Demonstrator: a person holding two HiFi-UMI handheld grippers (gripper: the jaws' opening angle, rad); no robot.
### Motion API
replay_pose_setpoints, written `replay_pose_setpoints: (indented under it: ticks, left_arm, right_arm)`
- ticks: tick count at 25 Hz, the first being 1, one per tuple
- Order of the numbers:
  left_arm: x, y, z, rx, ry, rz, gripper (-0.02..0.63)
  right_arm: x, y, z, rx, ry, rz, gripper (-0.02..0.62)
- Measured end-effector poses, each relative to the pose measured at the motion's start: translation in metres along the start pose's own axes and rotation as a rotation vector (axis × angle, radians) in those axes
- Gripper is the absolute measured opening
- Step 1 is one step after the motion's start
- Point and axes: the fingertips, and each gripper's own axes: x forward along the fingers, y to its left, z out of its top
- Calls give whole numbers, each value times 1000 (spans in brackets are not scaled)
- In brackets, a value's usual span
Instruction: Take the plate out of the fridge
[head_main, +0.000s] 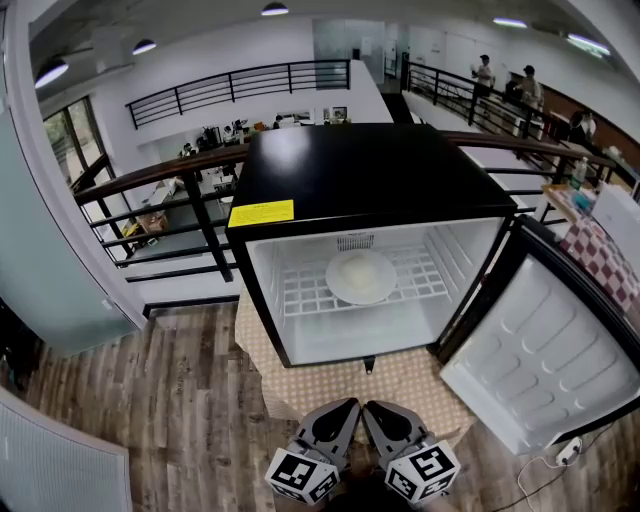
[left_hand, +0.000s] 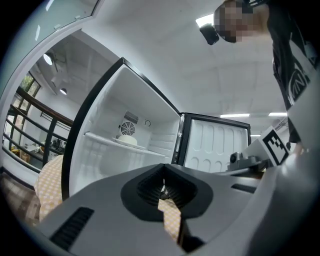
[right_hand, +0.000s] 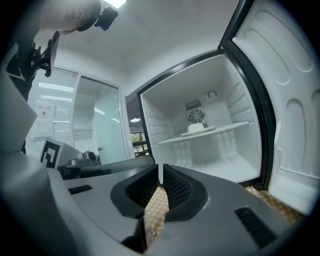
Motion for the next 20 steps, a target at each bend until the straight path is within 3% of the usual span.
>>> replay_pose_setpoints:
  ticks: [5,20]
  left_arm:
    - [12,14,-4,-29,0,4,8]
    - [73,60,29,20,-39,7,8]
  right_arm:
    - [14,-10,1,17,7,-20,49]
    - [70,-55,40,22,-31,-44,49]
